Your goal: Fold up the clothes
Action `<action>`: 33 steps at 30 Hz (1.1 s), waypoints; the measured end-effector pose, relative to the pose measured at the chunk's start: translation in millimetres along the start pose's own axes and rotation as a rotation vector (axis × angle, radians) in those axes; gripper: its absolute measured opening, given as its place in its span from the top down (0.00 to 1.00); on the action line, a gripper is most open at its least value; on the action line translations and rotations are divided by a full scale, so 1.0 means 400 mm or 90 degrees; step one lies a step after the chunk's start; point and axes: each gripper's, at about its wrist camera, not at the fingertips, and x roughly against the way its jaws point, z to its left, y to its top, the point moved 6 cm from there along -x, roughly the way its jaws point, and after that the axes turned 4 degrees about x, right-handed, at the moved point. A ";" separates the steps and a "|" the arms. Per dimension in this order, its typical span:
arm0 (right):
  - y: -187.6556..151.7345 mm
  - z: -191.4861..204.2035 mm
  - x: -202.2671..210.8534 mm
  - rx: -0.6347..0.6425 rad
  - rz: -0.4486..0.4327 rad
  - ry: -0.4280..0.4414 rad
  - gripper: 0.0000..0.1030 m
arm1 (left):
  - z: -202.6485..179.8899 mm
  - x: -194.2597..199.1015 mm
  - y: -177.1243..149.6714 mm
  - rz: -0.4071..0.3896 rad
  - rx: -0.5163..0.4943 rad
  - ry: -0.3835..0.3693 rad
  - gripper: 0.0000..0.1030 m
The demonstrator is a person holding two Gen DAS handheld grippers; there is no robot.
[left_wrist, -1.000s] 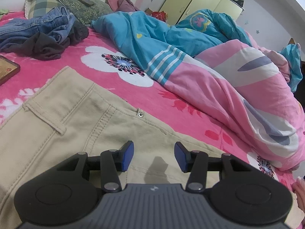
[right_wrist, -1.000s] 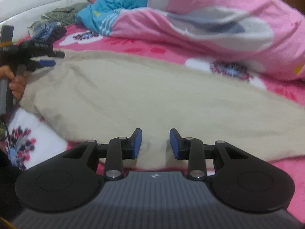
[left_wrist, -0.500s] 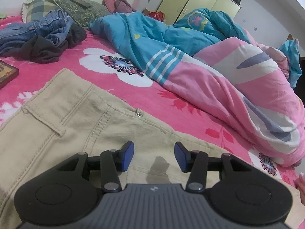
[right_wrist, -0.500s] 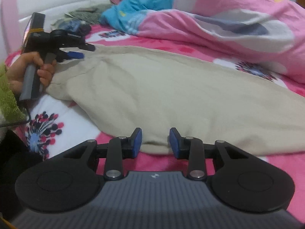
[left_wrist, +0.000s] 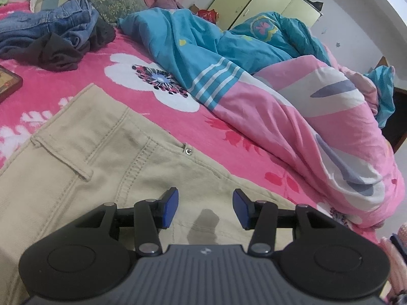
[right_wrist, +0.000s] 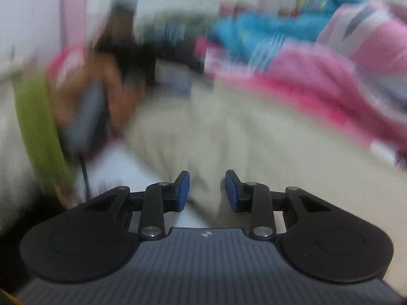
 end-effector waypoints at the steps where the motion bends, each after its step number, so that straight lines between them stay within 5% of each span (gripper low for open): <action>1: -0.015 0.010 0.002 0.020 0.002 -0.007 0.72 | 0.003 0.000 0.001 0.002 0.004 -0.004 0.53; 6: 0.011 0.020 0.036 0.049 0.021 -0.020 0.72 | 0.001 0.000 0.000 0.003 0.001 -0.002 0.53; 13: 0.070 0.027 0.014 0.008 -0.038 -0.007 0.72 | 0.000 0.001 0.000 0.004 -0.006 -0.002 0.53; 16: 0.033 0.050 -0.043 0.004 0.001 0.020 0.71 | 0.001 0.000 0.002 0.007 -0.006 -0.005 0.53; 33: 0.021 0.078 -0.035 0.024 -0.007 0.008 0.69 | 0.000 -0.002 -0.001 0.005 -0.013 -0.002 0.53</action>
